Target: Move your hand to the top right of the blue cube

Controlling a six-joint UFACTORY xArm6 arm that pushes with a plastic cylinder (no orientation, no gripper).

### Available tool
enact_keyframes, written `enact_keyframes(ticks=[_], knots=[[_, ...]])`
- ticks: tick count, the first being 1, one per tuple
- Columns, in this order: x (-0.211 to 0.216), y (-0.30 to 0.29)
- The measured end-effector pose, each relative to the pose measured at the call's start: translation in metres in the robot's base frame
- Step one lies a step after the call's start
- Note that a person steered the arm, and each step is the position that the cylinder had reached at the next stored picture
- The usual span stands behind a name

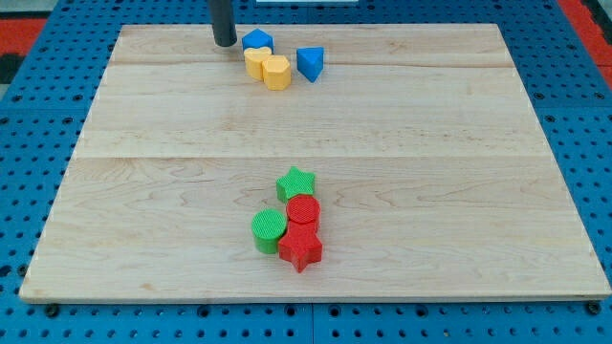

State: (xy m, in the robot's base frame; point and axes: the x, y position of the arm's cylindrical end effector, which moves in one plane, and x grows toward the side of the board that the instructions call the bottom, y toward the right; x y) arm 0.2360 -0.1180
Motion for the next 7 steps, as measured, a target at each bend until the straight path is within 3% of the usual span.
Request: enact_keyframes(ticks=[3,7], knots=[[0.001,0.079],[-0.027,0.083]])
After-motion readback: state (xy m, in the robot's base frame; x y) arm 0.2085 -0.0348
